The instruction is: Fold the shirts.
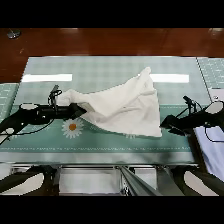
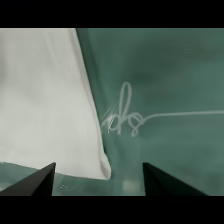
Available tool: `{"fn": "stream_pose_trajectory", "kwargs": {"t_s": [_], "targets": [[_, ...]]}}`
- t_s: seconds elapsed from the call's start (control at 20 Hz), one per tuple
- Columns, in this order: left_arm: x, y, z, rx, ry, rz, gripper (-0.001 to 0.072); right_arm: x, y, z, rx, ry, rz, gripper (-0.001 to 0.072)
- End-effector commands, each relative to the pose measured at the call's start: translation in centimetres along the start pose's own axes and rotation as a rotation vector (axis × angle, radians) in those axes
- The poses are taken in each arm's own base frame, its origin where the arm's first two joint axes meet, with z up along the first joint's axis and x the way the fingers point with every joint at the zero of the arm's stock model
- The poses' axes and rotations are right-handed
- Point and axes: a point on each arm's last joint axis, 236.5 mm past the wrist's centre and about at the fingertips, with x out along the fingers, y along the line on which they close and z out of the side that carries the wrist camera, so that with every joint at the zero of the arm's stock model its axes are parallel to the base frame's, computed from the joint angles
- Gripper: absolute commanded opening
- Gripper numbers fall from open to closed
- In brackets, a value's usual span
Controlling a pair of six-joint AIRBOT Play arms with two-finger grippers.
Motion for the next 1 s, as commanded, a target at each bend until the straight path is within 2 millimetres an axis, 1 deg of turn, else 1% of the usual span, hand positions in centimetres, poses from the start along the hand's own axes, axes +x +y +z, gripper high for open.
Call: {"fn": "stream_pose_trajectory", "kwargs": {"t_s": [0.0, 0.1, 0.2, 0.25, 0.35, 0.4, 0.45, 0.5, 0.55, 0.6, 0.65, 0.7, 0.75, 0.8, 0.85, 0.9, 0.95], "targets": [[-0.1, -0.7, 0.3, 0.015, 0.003, -0.016, 0.0024, 0.7, 0.5, -0.9, 0.015, 0.035, 0.036, 0.0618], [-0.1, -0.7, 0.3, 0.015, 0.003, -0.016, 0.0025, 1.7, 1.5, -1.0, 0.015, 0.065, 0.075, 0.0618], [-0.1, -0.7, 0.2, 0.015, 0.004, -0.016, 0.0024, 3.3, 2.4, -1.4, 0.000, 0.105, 0.083, 0.0618], [-0.1, -0.7, 0.2, 0.015, 0.004, -0.016, 0.0025, 4.0, 3.3, -1.2, -0.016, 0.106, 0.099, 0.0618], [-0.1, -0.7, 0.2, 0.014, 0.004, -0.016, 0.0025, 4.8, 5.7, 0.2, -0.008, 0.048, 0.170, 0.0612], [-0.1, -0.7, 0.2, 0.014, 0.005, -0.018, 0.0025, 4.7, 7.0, 1.1, -0.011, 0.007, 0.206, 0.0505], [-0.1, -0.8, 0.2, 0.015, 0.005, -0.018, 0.0024, 4.4, 7.9, 1.9, -0.018, -0.020, 0.229, 0.0267], [-0.2, -0.7, 0.3, 0.014, 0.003, -0.018, 0.0025, 3.9, 9.0, 2.5, -0.071, -0.044, 0.250, 0.0024], [-0.4, -0.9, 0.7, 0.017, -0.002, -0.023, 0.0024, 3.1, 9.9, 3.2, -0.117, -0.060, 0.262, 0.0022], [-1.0, -1.8, 1.3, 0.026, -0.003, -0.052, 0.0024, 2.0, 10.8, 3.9, -0.154, -0.074, 0.267, 0.0022], [-2.0, -3.1, 2.3, 0.050, -0.007, -0.088, 0.0024, 0.5, 11.7, 5.2, -0.203, -0.104, 0.260, 0.0022], [-3.4, -5.1, 3.8, 0.094, -0.022, -0.130, 0.0024, -1.8, 12.9, 7.0, -0.255, -0.155, 0.250, 0.0022], [-5.1, -7.3, 5.5, 0.140, -0.052, -0.163, 0.0023, -4.6, 14.5, 8.8, -0.304, -0.223, 0.242, 0.0022], [-7.2, -9.8, 7.4, 0.196, -0.099, -0.186, 0.0023, -8.5, 16.6, 10.9, -0.362, -0.316, 0.240, 0.0022], [-9.8, -13.0, 9.5, 0.273, -0.164, -0.203, 0.0023, -12.6, 18.7, 12.5, -0.413, -0.414, 0.239, 0.0022], [-12.6, -16.6, 11.3, 0.357, -0.239, -0.215, 0.0023, -17.5, 21.2, 13.8, -0.471, -0.526, 0.246, 0.0021], [-15.3, -20.1, 12.6, 0.443, -0.306, -0.228, 0.0023, -22.5, 23.6, 14.3, -0.526, -0.636, 0.254, 0.0021]]}}
